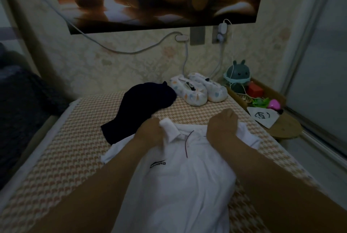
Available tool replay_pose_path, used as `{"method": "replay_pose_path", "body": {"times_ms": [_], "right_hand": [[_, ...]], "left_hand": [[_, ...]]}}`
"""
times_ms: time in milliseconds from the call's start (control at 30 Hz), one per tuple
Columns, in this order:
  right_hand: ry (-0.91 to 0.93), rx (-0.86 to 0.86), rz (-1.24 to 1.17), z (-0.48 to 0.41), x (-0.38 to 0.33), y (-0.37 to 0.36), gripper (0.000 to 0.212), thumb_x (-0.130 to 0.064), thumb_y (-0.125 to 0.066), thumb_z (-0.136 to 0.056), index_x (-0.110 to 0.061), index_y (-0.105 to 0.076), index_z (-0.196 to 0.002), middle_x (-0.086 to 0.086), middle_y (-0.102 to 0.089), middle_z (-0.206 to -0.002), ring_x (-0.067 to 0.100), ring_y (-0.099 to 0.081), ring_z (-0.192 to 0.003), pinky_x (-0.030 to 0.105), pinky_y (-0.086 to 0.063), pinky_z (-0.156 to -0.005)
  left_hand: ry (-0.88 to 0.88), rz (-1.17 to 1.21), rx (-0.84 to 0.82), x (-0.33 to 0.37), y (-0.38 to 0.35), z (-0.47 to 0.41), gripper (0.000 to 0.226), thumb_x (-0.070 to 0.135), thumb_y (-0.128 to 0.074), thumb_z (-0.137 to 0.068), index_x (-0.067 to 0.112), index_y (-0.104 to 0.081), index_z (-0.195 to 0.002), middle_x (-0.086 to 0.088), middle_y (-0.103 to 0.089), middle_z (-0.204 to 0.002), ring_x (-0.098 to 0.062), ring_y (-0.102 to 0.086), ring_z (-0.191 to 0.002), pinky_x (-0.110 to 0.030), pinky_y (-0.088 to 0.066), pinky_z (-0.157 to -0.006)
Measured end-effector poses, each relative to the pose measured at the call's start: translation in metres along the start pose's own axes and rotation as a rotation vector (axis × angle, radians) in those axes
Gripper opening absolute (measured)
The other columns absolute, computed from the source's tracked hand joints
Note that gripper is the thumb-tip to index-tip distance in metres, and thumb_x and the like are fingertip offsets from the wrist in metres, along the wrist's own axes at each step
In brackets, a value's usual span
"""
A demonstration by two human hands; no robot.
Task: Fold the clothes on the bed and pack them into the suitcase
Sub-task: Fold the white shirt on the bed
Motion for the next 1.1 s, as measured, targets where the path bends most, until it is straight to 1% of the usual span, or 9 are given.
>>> {"method": "replay_pose_path", "body": {"times_ms": [133, 233, 367, 467, 600, 767, 900, 967, 1100], "right_hand": [[0.12, -0.169, -0.443, 0.002, -0.022, -0.003, 0.053, -0.051, -0.056, -0.089, -0.008, -0.058, -0.12, 0.011, -0.058, -0.126, 0.026, -0.056, -0.11, 0.033, -0.045, -0.09], [0.147, -0.164, -0.578, 0.009, -0.037, 0.008, 0.046, -0.044, -0.063, -0.087, -0.007, -0.059, -0.115, 0.011, -0.061, -0.119, 0.024, -0.058, -0.097, 0.029, -0.046, -0.076], [0.109, 0.253, -1.019, 0.01, -0.055, 0.036, 0.035, -0.032, -0.063, -0.09, -0.01, -0.059, -0.117, 0.01, -0.061, -0.116, 0.027, -0.058, -0.107, 0.032, -0.045, -0.081], [0.25, 0.233, -1.356, 0.008, -0.069, 0.049, 0.062, -0.019, -0.07, -0.085, -0.012, -0.042, -0.141, 0.007, -0.047, -0.14, 0.023, -0.045, -0.128, 0.034, -0.04, -0.104], [0.434, 0.02, -1.084, 0.008, -0.07, 0.02, 0.062, -0.01, -0.06, -0.09, -0.01, -0.034, -0.147, 0.01, -0.034, -0.151, 0.023, -0.034, -0.137, 0.028, -0.026, -0.111], [0.403, -0.135, -0.673, 0.006, -0.05, -0.003, 0.074, -0.059, -0.065, -0.081, -0.024, -0.044, -0.142, 0.0, -0.041, -0.146, 0.022, -0.041, -0.133, 0.037, -0.033, -0.109], [0.409, 0.137, -0.702, 0.008, -0.038, 0.006, 0.03, -0.049, -0.061, -0.087, -0.026, -0.065, -0.067, -0.009, -0.058, -0.073, 0.013, -0.056, -0.069, 0.025, -0.04, -0.058], [0.248, 0.257, -0.739, 0.0, -0.021, 0.008, 0.032, -0.04, -0.052, -0.096, -0.015, -0.071, -0.086, 0.003, -0.066, -0.088, 0.022, -0.063, -0.083, 0.029, -0.045, -0.068], [-0.081, 0.283, -0.454, -0.011, 0.029, -0.001, 0.026, -0.022, -0.044, -0.098, -0.01, -0.059, -0.115, 0.013, -0.056, -0.124, 0.03, -0.053, -0.114, 0.042, -0.041, -0.099]], "left_hand": [[0.015, 0.287, 0.275, -0.023, 0.038, 0.012, 0.029, 0.016, -0.038, -0.093, 0.011, -0.044, -0.065, -0.001, -0.047, -0.07, -0.024, -0.048, -0.07, -0.029, -0.028, -0.055], [0.096, 0.311, 0.234, -0.048, 0.057, 0.021, 0.023, 0.022, -0.04, -0.092, 0.006, -0.049, -0.077, -0.002, -0.05, -0.072, -0.019, -0.046, -0.066, -0.03, -0.031, -0.054], [0.185, 0.061, 0.326, -0.066, 0.088, 0.025, 0.036, 0.043, -0.04, -0.094, 0.011, -0.058, -0.091, -0.007, -0.057, -0.088, -0.027, -0.055, -0.084, -0.03, -0.038, -0.069], [0.288, -0.064, 0.4, -0.077, 0.102, 0.014, 0.048, 0.045, -0.048, -0.095, 0.008, -0.047, -0.125, -0.017, -0.054, -0.124, -0.036, -0.052, -0.115, -0.041, -0.042, -0.091], [0.333, -0.183, 0.287, -0.069, 0.09, 0.009, 0.071, 0.038, -0.056, -0.093, 0.011, -0.021, -0.148, -0.02, -0.028, -0.148, -0.038, -0.028, -0.135, -0.049, -0.03, -0.106], [-0.19, -0.003, 0.055, -0.025, 0.038, 0.025, 0.048, 0.037, -0.046, -0.085, 0.014, -0.06, -0.125, -0.013, -0.061, -0.121, -0.035, -0.056, -0.114, -0.043, -0.046, -0.096], [-0.139, 0.005, -0.296, 0.001, -0.009, 0.042, 0.074, 0.041, -0.06, -0.089, 0.029, -0.023, -0.151, -0.001, -0.036, -0.152, -0.022, -0.037, -0.137, -0.038, -0.03, -0.113], [-0.133, -0.015, -0.264, -0.003, -0.021, 0.046, 0.096, 0.054, -0.064, -0.082, 0.037, -0.001, -0.152, 0.003, -0.024, -0.157, -0.021, -0.032, -0.14, -0.039, -0.028, -0.114], [-0.047, -0.105, -0.29, -0.003, -0.021, 0.042, 0.09, 0.059, -0.063, -0.078, 0.04, -0.009, -0.148, 0.0, -0.027, -0.155, -0.027, -0.034, -0.138, -0.042, -0.028, -0.112]]}}
Point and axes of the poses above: each hand's wrist, its own z-axis away from the middle knuckle, its own y-axis out of the back of the hand, x = y × z, the point moved 3 cm from there along -z, towards the middle knuckle
